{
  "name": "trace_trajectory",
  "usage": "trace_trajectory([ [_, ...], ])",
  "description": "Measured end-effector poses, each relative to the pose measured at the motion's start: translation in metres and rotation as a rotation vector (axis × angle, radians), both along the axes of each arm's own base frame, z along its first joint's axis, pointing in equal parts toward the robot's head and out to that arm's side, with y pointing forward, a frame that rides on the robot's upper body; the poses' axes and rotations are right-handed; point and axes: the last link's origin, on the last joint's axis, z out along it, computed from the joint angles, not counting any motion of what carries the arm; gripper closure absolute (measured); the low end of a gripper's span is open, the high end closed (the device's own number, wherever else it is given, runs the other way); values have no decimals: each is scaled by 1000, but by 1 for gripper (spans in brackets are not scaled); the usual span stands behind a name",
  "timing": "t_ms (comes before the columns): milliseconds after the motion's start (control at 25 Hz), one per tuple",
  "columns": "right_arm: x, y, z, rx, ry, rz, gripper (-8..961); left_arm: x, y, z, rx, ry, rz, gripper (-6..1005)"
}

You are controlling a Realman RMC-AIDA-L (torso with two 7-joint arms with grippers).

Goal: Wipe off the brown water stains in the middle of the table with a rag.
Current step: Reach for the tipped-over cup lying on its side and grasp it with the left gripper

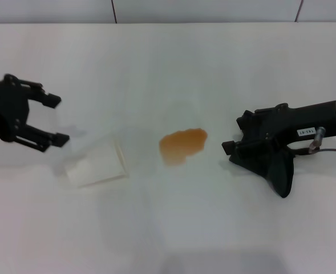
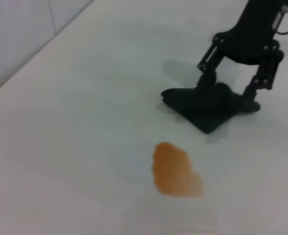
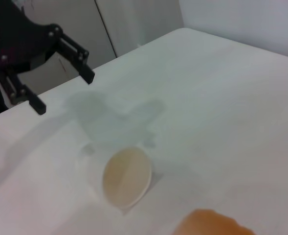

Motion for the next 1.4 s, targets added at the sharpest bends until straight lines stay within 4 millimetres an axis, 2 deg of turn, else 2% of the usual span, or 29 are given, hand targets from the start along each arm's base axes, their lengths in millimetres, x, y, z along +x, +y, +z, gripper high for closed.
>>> trace_trajectory([
  [160, 1, -1, -1, -5, 6, -21, 162, 1, 11, 4, -4, 65, 9, 136],
  [400, -3, -3, -4, -18, 26, -33, 162, 10, 24, -1, -47, 134, -1, 137],
  [1080, -5, -3, -7, -23, 37, -32, 162, 30, 32, -15, -162, 319, 27, 145],
  [1400, -6, -6, -11, -39, 34, -27, 162, 32, 32, -34, -194, 347, 26, 151],
])
